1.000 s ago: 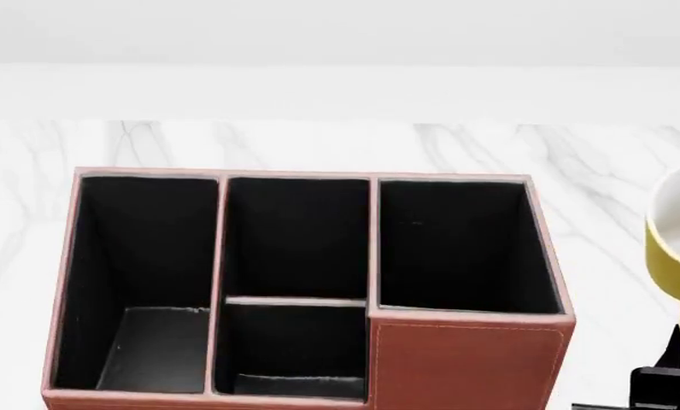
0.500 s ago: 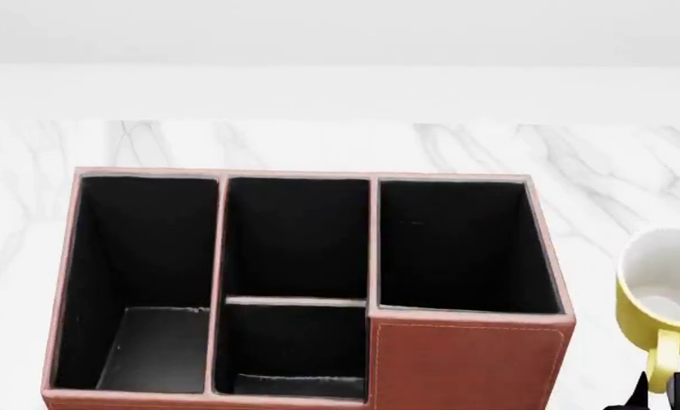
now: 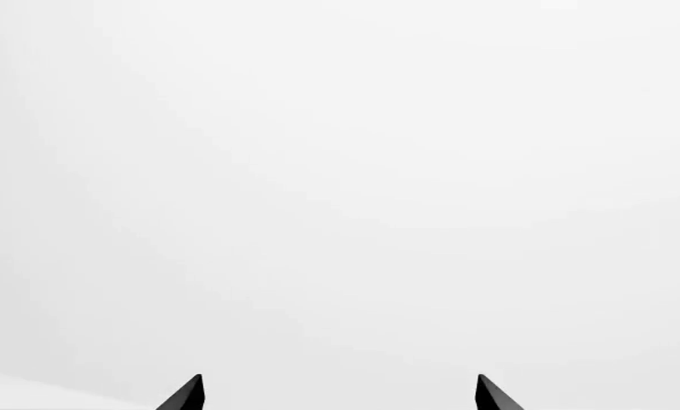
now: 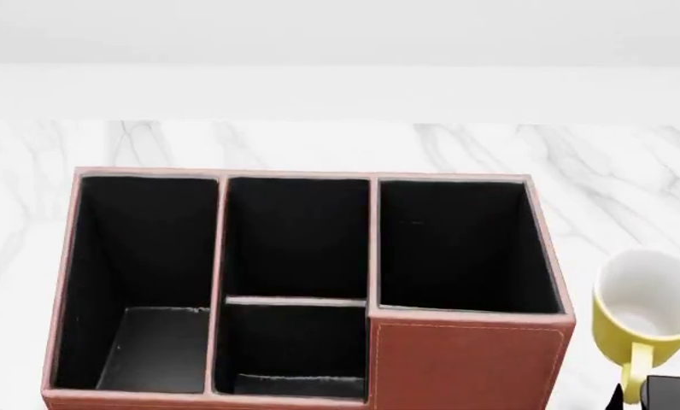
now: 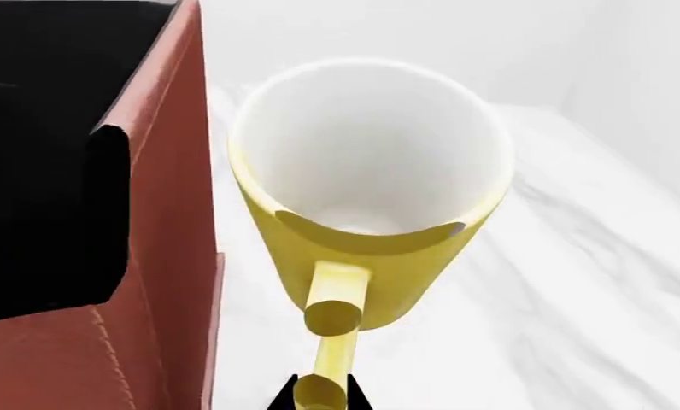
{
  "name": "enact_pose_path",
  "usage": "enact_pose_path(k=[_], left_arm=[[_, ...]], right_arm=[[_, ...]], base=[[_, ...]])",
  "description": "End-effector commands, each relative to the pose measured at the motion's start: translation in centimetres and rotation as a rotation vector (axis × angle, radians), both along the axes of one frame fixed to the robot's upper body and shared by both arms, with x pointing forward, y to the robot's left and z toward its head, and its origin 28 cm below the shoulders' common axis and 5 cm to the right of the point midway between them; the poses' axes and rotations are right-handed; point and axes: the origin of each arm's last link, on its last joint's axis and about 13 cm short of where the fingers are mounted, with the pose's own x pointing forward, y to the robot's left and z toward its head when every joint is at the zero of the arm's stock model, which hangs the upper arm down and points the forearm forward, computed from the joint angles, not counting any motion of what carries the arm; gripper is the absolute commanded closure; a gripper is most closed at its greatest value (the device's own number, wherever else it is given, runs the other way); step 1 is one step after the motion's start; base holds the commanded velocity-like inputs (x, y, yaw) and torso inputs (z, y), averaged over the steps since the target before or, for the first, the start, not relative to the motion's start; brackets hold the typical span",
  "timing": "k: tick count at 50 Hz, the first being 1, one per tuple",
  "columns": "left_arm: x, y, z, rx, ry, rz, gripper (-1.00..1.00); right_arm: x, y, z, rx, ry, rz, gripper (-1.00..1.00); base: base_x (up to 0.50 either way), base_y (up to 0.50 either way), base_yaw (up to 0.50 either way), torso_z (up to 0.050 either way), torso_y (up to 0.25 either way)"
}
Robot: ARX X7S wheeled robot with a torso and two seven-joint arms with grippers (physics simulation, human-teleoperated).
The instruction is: Pick up the yellow and white mug and place it to the right of the caddy.
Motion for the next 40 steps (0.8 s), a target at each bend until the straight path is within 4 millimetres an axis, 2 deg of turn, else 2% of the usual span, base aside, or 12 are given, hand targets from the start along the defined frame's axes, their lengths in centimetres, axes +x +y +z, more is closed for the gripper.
enact_pose_path(k=[1,6,17,40], left_arm=[[0.0,0.0,0.0,0.000,0.002,-0.001,-1.00],[0.0,0.0,0.0,0.000,0.002,0.002,-1.00],[0.1,-0.2,-0.1,0.003,0.009,-0.001,-1.00],[0.2,-0.4,-0.2,0.006,0.020,-0.013,-1.00]], right_arm=[[2.0,-0.5,-1.4,0.005,0.037,-0.010,1.00],[2.6,-0.9,-2.5,0.008,0.066,-0.038,1.00],[2.6,-1.1,-3.5,0.017,0.090,-0.044,1.00],[3.4,-1.1,-4.8,0.004,0.104,-0.036,1.00]], base=[[0.00,0.00,0.00,0.000,0.000],[0.00,0.00,0.00,0.000,0.000],[0.00,0.00,0.00,0.000,0.001],[0.00,0.00,0.00,0.000,0.000]])
